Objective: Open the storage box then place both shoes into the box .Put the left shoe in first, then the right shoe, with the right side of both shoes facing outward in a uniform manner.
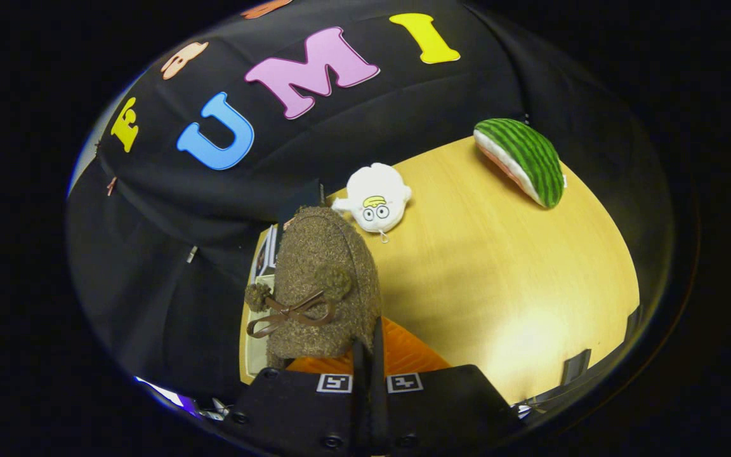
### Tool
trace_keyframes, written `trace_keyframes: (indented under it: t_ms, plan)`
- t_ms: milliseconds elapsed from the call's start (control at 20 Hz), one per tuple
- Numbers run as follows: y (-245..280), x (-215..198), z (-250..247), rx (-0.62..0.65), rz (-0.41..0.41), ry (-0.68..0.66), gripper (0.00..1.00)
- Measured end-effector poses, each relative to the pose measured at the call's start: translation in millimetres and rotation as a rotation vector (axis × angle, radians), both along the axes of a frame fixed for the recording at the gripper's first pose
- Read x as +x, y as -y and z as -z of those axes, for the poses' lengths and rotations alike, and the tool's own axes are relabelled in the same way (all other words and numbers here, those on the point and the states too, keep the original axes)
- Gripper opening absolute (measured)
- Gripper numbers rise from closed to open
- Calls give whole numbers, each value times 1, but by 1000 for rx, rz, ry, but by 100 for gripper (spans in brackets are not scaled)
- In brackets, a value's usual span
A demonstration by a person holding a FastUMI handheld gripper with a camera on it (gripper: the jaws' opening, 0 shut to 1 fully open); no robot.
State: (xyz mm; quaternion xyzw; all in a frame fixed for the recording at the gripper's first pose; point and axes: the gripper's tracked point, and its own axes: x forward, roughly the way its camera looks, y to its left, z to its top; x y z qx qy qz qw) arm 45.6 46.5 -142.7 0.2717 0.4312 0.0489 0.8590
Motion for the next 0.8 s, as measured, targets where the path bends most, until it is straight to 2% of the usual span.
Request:
trace_keyframes:
  t_ms: [300, 650, 800]
  plan:
    - [-65, 5, -13, 68, -36, 15, 5]
    - [-110, 13, 17, 83, -26, -58, 5]
    - [-120, 18, 36, 36, -35, -74, 5]
